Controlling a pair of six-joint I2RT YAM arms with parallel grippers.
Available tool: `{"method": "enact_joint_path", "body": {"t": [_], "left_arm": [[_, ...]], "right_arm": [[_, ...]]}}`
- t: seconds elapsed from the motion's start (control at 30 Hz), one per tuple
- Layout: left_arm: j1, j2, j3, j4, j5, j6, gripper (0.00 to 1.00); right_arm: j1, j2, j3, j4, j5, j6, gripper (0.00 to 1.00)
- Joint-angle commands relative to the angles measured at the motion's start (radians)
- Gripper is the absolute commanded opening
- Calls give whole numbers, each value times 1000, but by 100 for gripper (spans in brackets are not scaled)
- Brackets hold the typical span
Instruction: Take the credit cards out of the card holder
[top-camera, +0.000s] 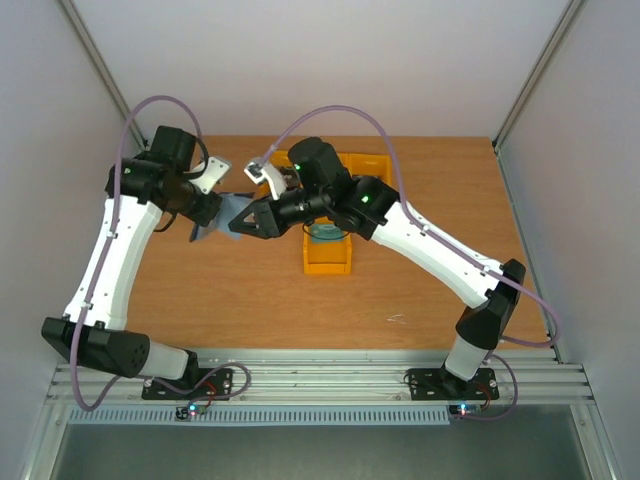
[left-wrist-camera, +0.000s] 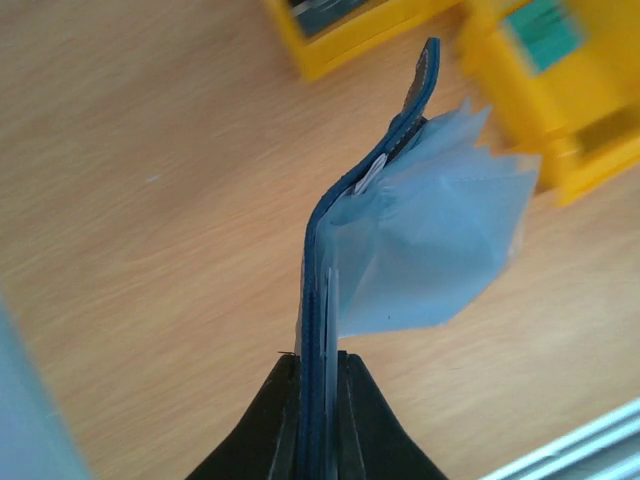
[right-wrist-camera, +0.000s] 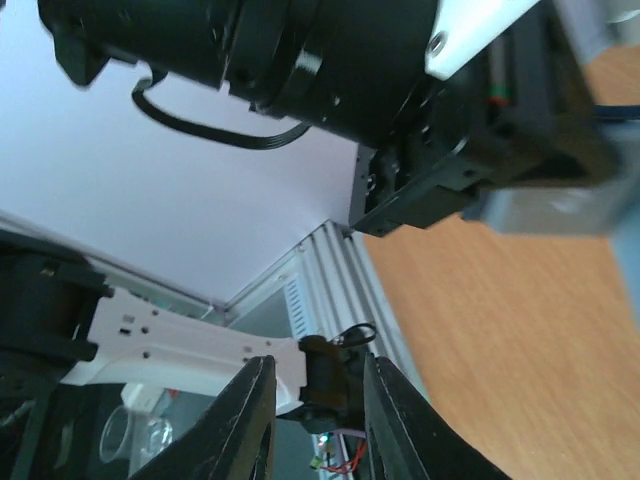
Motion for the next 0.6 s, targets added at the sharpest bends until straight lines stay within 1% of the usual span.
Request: {"method": "enact_joint_path", "body": {"t": [0.0,0.13,0.27,0.37,0.47,0.57], "left_arm": [[7,-4,96,-45,393,-126,0],[46,-21,123,-44,589,-141,0],[95,-63,92,-20,786,-139,0],[98,-106,64,-5,882,-112,0],[98,-115,78,-54,983,-55,0],[98,-122,90,-108,1055,15,0]], "right_arm": [[21,20,-13,88,-55,-16,23],[11,11,-44,70,25,-26,21],[-35,-59,-143,116,49,-6,20],[-62,-88,-158,79,73,-39,19],[-78,-109,-157,39,81,-81,19],[-97,-131,-157,12,66,-123,19]]}}
